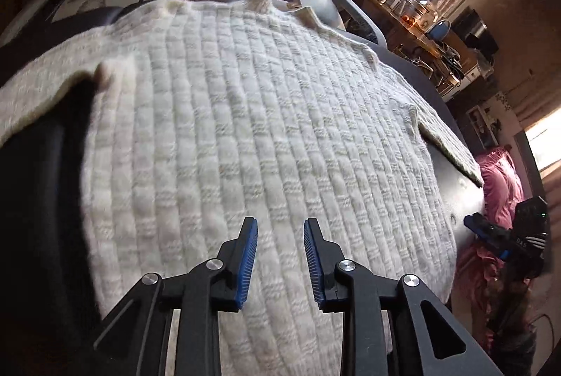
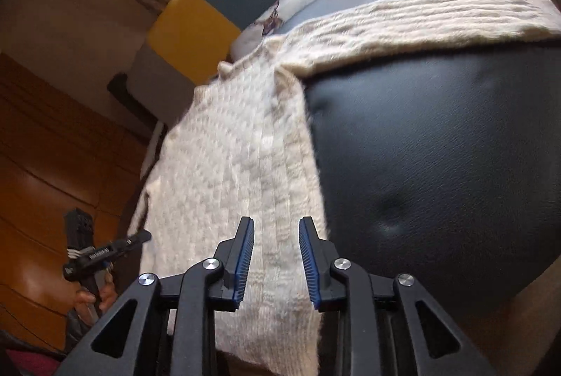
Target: Fold clothes
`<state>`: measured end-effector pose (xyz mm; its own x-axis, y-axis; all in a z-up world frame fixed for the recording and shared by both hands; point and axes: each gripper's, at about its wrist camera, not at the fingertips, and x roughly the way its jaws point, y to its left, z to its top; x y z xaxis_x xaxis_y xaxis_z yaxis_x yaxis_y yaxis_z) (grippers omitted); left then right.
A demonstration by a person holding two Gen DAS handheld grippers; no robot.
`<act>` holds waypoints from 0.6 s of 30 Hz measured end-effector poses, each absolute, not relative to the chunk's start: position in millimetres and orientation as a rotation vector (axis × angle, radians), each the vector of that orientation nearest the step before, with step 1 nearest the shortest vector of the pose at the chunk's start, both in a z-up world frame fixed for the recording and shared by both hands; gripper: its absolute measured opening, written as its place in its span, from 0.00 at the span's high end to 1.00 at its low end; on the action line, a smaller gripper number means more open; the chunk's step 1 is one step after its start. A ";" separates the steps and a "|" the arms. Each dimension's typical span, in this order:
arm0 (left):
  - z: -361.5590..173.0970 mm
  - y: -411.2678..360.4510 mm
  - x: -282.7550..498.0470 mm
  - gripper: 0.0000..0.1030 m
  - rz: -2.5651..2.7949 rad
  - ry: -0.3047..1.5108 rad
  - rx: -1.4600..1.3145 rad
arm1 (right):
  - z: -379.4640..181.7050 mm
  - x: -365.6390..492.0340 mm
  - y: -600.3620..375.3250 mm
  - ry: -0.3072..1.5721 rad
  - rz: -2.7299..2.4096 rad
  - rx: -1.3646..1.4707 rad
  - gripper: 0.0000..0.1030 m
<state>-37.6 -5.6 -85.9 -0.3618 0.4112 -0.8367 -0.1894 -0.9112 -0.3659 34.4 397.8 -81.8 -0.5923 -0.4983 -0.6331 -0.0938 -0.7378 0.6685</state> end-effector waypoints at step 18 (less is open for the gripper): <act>-81.3 18.9 -275.1 0.74 2.432 -0.342 -1.387 | -43.3 -227.3 296.6 -0.514 -2.457 1.281 0.71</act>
